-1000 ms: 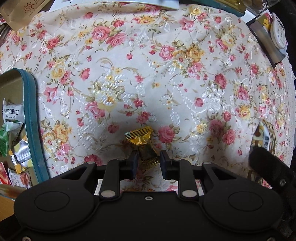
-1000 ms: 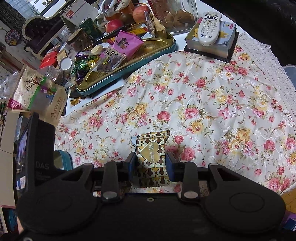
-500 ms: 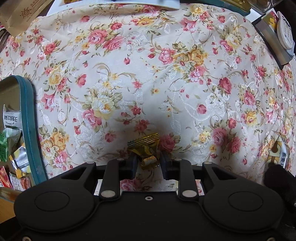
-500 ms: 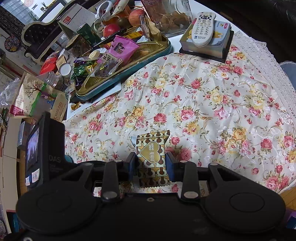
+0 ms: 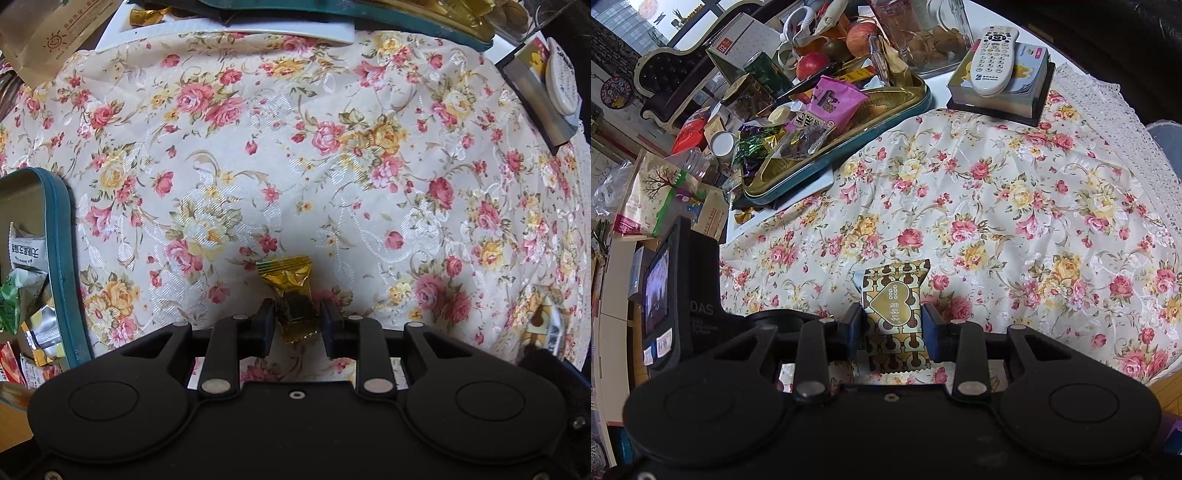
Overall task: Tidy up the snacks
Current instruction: 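Carry the heart-print packet and gold candy over the gold tray with both tools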
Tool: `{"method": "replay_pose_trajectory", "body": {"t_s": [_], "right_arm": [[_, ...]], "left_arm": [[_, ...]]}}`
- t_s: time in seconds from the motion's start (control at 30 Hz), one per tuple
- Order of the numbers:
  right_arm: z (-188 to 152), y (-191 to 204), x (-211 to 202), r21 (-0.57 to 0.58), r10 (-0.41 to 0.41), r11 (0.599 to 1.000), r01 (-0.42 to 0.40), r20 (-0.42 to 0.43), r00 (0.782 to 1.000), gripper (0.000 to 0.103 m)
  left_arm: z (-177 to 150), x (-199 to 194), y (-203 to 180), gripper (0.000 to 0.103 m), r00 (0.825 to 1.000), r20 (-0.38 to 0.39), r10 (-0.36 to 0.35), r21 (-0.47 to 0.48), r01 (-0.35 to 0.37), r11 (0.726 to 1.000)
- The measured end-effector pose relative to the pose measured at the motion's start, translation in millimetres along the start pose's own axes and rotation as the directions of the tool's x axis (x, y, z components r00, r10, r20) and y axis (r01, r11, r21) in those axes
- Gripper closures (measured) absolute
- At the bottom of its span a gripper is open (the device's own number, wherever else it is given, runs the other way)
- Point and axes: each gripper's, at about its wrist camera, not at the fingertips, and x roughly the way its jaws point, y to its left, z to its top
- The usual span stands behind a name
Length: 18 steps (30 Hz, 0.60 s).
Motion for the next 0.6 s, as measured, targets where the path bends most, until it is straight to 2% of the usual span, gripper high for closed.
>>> {"method": "replay_pose_trajectory", "body": {"t_s": [0.17, 0.6], "right_arm": [[-0.1, -0.5, 0.0, 0.002, -0.003, 1.000, 0.003, 0.002, 1.000, 0.067], [-1.1, 0.6, 0.2, -0.003, -0.001, 1.000, 0.001, 0.003, 1.000, 0.067]], "left_arm": [[-1.6, -9.7, -0.2, 0.067, 1.000, 0.016, -0.021, 0.009, 0.021, 1.000], [-0.8, -7.1, -0.7, 0.067, 0.999, 0.032, 0.008, -0.009, -0.008, 1.000]]}}
